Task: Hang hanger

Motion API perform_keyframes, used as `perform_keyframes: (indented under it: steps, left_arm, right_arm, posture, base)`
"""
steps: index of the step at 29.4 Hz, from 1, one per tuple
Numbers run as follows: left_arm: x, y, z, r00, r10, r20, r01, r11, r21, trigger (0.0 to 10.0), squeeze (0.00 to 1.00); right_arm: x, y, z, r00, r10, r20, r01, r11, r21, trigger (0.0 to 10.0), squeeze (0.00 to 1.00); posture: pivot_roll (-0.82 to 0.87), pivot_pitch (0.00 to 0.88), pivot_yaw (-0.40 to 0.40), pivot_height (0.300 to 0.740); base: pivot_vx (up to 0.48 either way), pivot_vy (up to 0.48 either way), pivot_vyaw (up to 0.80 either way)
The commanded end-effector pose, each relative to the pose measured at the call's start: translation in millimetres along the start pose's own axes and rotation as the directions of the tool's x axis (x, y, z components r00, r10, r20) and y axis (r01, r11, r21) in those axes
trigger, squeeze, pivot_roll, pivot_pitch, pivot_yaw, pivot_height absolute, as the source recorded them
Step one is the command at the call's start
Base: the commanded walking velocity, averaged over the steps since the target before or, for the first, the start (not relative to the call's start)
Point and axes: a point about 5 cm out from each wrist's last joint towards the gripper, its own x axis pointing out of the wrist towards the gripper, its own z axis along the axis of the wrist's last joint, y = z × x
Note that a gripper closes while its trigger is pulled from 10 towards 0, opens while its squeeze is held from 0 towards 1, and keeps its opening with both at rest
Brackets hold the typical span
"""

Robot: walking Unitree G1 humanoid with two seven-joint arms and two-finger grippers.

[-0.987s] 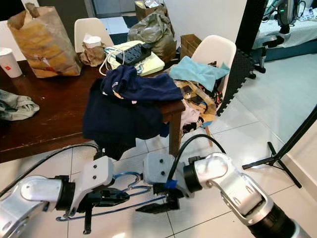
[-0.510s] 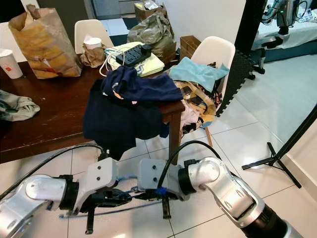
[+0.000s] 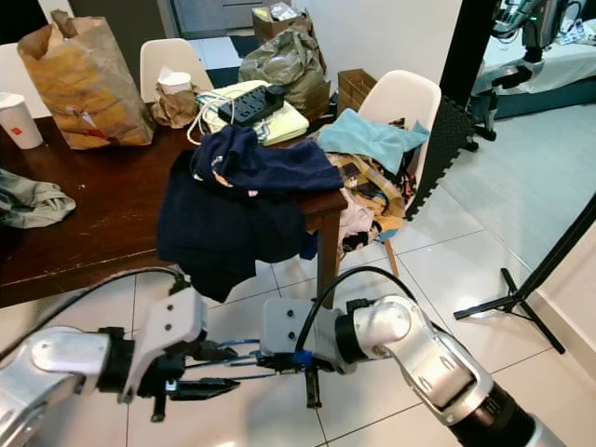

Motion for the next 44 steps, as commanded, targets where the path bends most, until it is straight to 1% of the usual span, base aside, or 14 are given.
perform_keyframes:
  steps: [1,11,14,16,17,18,19,20,21,22,25,26,31,44]
  left_arm:
    - [-18.2,7.0,-7,0.998,0.053,-0.042,-0.054,0.998,-0.016,10.0,1.00]
    - [-81.5,18.2,-37,0.930,0.332,-0.159,-0.345,0.936,-0.066,10.0,1.00]
    - [-89.8,43.0,-42,0.760,0.639,-0.120,-0.648,0.760,-0.053,10.0,1.00]
    - [-86.5,55.9,-44,0.603,0.793,-0.086,-0.794,0.587,-0.154,10.0,1.00]
    - [-86.5,55.9,-44,0.603,0.793,-0.086,-0.794,0.587,-0.154,10.0,1.00]
    - [-82.4,59.3,-43,0.528,0.848,-0.056,-0.836,0.507,-0.209,10.0,0.18]
    - [-82.4,59.3,-43,0.528,0.848,-0.056,-0.836,0.507,-0.209,10.0,0.18]
    - [-72.3,59.6,-39,0.449,0.893,-0.014,-0.859,0.428,-0.281,10.0,0.00]
    - [-63.7,58.8,-34,0.382,0.924,0.006,-0.875,0.364,-0.318,10.0,0.00]
    - [-53.9,56.5,-30,0.338,0.941,0.022,-0.872,0.322,-0.368,10.0,0.00]
    - [-39.0,50.7,-23,0.289,0.956,0.045,-0.857,0.280,-0.433,10.0,0.00]
    - [-37.0,50.5,-20,0.211,0.976,0.047,-0.857,0.208,-0.472,10.0,0.00]
    - [-47.2,58.2,-19,0.070,0.997,0.014,-0.895,0.069,-0.441,10.0,0.00]
    - [-57.5,64.1,-10,-0.036,0.999,0.008,-0.922,-0.030,-0.385,10.0,0.00]
  right_arm:
    - [-8.4,-4.7,-5,0.999,-0.044,0.020,0.043,0.999,0.033,0.0,0.00]
    - [-54.5,-34.7,-48,0.949,-0.312,-0.039,0.313,0.928,0.203,0.0,0.00]
    - [-58.1,-51.5,-44,0.849,-0.514,0.124,0.424,0.802,0.421,0.0,0.00]
    - [-51.1,-55.1,-35,0.765,-0.595,0.247,0.374,0.722,0.582,0.0,0.00]
    - [-51.1,-55.1,-35,0.765,-0.595,0.247,0.374,0.722,0.582,0.0,0.00]
    - [-45.7,-53.5,-29,0.730,-0.607,0.313,0.311,0.703,0.640,0.0,0.00]
    - [-45.7,-53.5,-29,0.730,-0.607,0.313,0.311,0.703,0.640,0.0,0.00]
    - [-39.0,-47.4,-18,0.690,-0.588,0.422,0.183,0.706,0.684,1.7,0.00]
    - [-34.9,-40.7,-9,0.660,-0.551,0.511,0.077,0.726,0.683,4.8,0.00]
    - [-32.0,-33.3,1,0.629,-0.504,0.592,-0.019,0.751,0.660,10.0,0.00]
    - [-29.5,-22.9,14,0.584,-0.421,0.694,-0.146,0.786,0.601,10.0,0.00]
    - [-22.9,-27.4,18,0.584,-0.451,0.675,-0.125,0.772,0.623,10.0,0.00]
    - [-8.5,-32.1,21,0.630,-0.462,0.624,-0.032,0.788,0.615,10.0,0.00]
    - [6.2,-38.7,25,0.660,-0.522,0.540,0.083,0.765,0.639,10.0,0.00]
  posture:
    - [-0.02,0.043,0.018,0.740]
    - [-0.02,0.054,0.016,0.740]
    - [-0.01,0.055,0.017,0.740]
    - [-0.01,0.061,0.015,0.740]
    - [-0.01,0.061,0.015,0.740]
    - [0.00,0.065,0.015,0.740]
    - [0.00,0.065,0.015,0.740]
    - [0.00,0.066,0.011,0.740]
    - [0.01,0.067,0.010,0.740]
    - [0.01,0.068,0.010,0.740]
    - [0.02,0.068,0.009,0.740]
    - [0.02,0.068,0.008,0.740]
    - [0.02,0.062,0.005,0.740]
    - [0.04,0.055,-0.001,0.740]
  base:
    - [0.000,0.000,0.00]
    - [0.000,0.000,0.00]
    - [0.000,0.000,0.00]
    - [0.000,0.000,0.00]
    - [0.000,0.000,0.00]
    - [0.000,0.000,0.00]
    - [0.000,0.000,0.00]
    - [0.000,0.000,0.00]
    - [0.000,0.000,0.00]
    - [0.000,0.000,0.00]
    - [0.000,0.000,0.00]
    - [0.000,0.000,0.00]
    - [0.000,0.000,0.14]
    - [0.243,0.000,0.58]
